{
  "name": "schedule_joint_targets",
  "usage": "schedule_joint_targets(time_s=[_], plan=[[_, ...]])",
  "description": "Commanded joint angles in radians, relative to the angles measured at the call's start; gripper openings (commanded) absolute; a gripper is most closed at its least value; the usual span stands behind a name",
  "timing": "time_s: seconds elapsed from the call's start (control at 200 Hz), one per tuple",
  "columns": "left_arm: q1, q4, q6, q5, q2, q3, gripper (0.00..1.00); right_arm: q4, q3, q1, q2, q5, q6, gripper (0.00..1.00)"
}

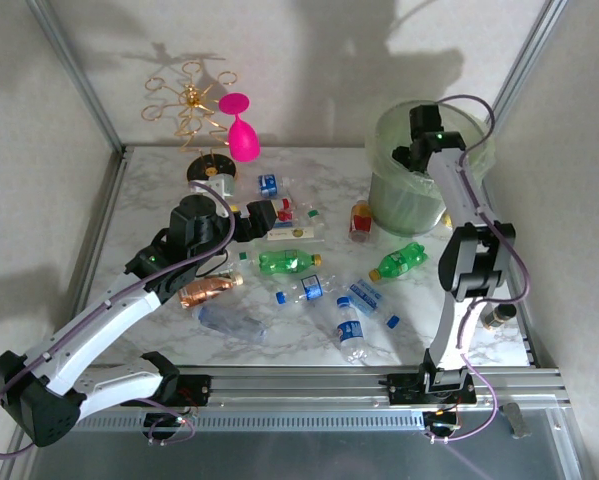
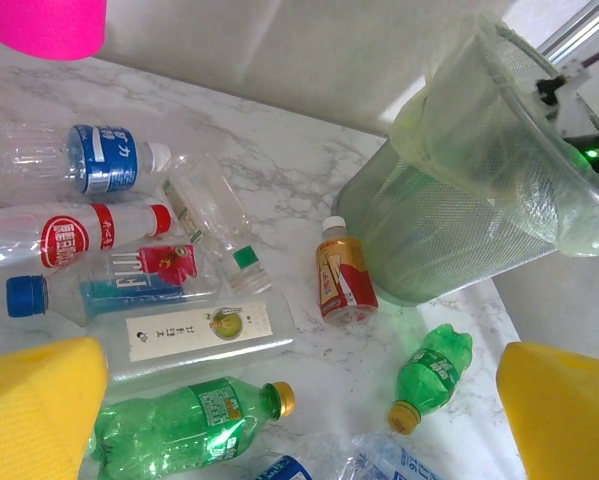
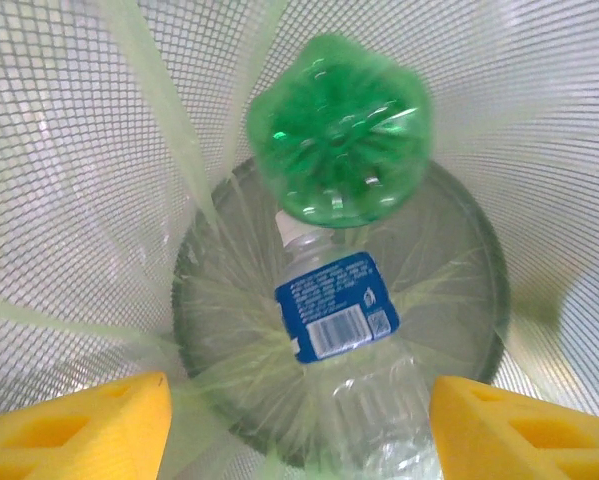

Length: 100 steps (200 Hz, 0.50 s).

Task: Put the plastic bottles in the bin

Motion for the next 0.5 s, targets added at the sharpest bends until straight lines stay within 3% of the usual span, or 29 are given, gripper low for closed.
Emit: schedule_joint_targets(time_s=[0.0,0.26,0.496], plan=[[-0.005,0.007,0.016,-0.021,-0.026,-0.014,0.99,0.044,-0.081,0.005,-0.119,0.027,0.033,0.67],[-0.007,0.006,0.014,-0.027,-0.022,-0.013,0.99,0.123,-0.295,0.029,-0.316,0.013,0.056,0.64],[-0.006,0.007,0.013,-0.038,-0.021,-0.010,0.99,0.114,-0.270,0.028,-0.342,0.000,0.039,0.67]])
